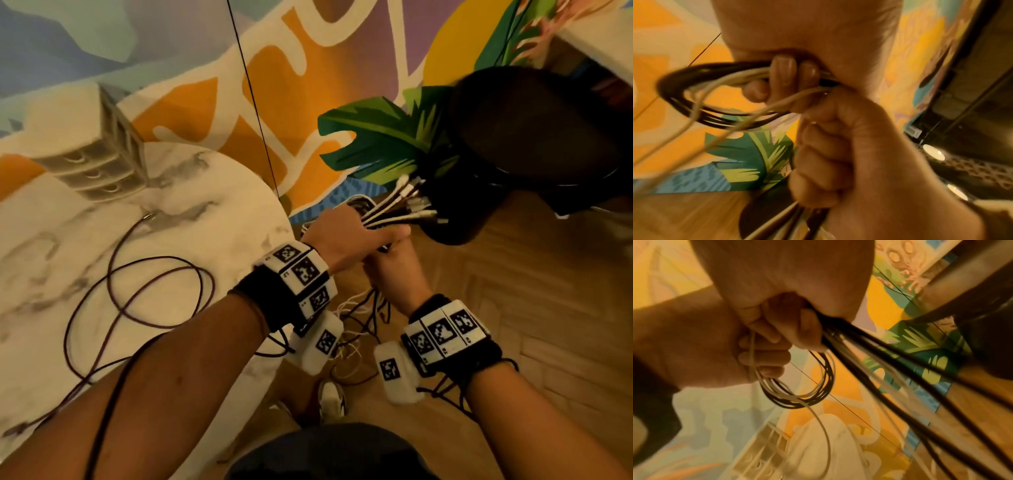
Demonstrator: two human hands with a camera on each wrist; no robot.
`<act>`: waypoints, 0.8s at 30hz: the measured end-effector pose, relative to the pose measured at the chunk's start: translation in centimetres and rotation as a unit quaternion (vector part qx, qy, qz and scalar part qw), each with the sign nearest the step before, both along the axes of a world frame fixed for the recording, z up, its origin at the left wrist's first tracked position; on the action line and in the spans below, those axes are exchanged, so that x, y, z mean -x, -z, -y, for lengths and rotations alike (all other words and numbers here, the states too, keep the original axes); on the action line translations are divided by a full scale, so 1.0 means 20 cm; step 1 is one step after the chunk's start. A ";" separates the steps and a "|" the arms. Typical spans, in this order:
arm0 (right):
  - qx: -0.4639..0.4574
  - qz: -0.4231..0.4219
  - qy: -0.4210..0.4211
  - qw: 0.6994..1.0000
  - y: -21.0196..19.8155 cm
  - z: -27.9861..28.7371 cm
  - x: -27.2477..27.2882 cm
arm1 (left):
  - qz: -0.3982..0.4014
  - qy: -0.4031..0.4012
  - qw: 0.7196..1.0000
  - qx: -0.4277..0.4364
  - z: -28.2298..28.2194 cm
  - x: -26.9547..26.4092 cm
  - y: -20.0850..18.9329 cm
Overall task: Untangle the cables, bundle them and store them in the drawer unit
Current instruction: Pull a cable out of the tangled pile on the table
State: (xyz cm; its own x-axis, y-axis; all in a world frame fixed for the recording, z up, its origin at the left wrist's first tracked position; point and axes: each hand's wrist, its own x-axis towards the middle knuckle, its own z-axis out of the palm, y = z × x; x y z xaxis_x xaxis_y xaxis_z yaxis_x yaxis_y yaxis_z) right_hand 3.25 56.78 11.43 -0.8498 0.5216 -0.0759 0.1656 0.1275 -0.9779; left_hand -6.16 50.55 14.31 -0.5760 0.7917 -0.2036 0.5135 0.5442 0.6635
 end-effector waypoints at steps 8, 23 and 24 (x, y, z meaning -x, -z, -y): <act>0.057 0.093 0.117 0.987 0.10 -0.07 0.05 | -0.205 -0.079 0.974 -0.062 0.06 0.03 -0.08; 0.110 0.070 0.045 0.990 0.04 0.03 0.06 | 0.034 -0.030 0.999 -0.026 0.12 0.03 0.05; 0.096 0.059 0.016 0.994 0.03 0.04 0.06 | 0.048 -0.036 0.998 -0.020 0.11 0.03 0.04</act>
State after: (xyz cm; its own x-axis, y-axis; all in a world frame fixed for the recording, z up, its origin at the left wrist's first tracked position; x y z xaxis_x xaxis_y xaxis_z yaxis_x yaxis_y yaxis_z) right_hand 2.15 56.05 10.86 -0.8123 0.5150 -0.2737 0.2806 -0.0664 -0.9575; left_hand -6.83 48.25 13.51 -0.6111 0.7578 -0.2286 0.4074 0.5487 0.7300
